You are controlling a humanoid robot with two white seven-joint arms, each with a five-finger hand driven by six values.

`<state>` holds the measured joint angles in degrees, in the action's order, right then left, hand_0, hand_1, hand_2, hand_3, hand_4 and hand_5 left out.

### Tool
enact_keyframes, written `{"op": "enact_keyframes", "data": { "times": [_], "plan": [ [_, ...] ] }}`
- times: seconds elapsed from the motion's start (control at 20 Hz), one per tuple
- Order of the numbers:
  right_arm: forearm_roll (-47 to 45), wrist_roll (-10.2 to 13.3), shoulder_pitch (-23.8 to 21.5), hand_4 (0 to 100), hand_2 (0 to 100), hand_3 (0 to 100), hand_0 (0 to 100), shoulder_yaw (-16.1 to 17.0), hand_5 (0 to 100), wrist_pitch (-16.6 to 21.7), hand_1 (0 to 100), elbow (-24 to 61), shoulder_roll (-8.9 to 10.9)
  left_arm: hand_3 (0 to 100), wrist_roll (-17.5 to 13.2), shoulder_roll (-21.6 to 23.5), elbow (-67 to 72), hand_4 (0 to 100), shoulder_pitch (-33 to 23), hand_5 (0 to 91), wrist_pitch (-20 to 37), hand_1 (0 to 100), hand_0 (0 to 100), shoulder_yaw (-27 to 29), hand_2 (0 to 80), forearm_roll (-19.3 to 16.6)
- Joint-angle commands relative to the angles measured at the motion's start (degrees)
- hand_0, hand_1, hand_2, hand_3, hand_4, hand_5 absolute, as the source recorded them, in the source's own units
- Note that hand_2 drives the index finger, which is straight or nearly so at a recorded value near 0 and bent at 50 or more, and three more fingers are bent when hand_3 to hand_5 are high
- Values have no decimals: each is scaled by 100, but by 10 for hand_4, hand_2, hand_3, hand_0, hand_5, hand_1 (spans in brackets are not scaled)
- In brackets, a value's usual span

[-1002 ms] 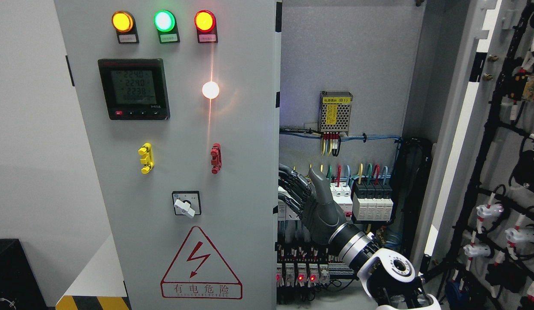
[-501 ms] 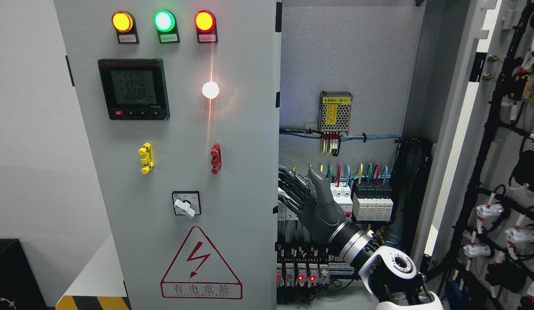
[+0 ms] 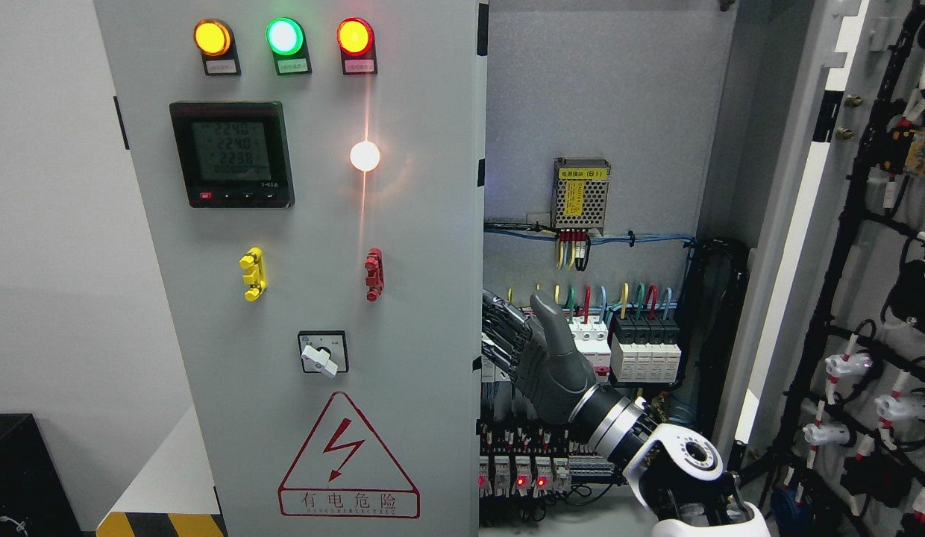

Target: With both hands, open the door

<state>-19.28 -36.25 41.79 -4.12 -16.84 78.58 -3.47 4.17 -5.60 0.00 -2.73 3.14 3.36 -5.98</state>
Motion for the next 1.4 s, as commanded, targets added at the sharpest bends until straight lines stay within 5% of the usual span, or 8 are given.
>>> {"op": "enact_keyframes", "data": {
  "times": [0.0, 0.35, 1.35],
  "plan": [
    [-23, -110, 23, 0, 0, 0, 0, 8, 0, -3, 0, 17, 5, 0, -13, 7, 132, 0, 0, 0, -6, 0, 0, -2, 0, 0],
    [-15, -408, 23, 0, 0, 0, 0, -1, 0, -3, 0, 17, 4, 0, -4, 7, 132, 0, 0, 0, -6, 0, 0, -2, 0, 0],
    [-23, -655, 14, 0, 0, 0, 0, 17, 0, -197, 0, 105, 5, 0, -4, -2, 132, 0, 0, 0, 3, 0, 0, -2, 0, 0]
  ]
}}
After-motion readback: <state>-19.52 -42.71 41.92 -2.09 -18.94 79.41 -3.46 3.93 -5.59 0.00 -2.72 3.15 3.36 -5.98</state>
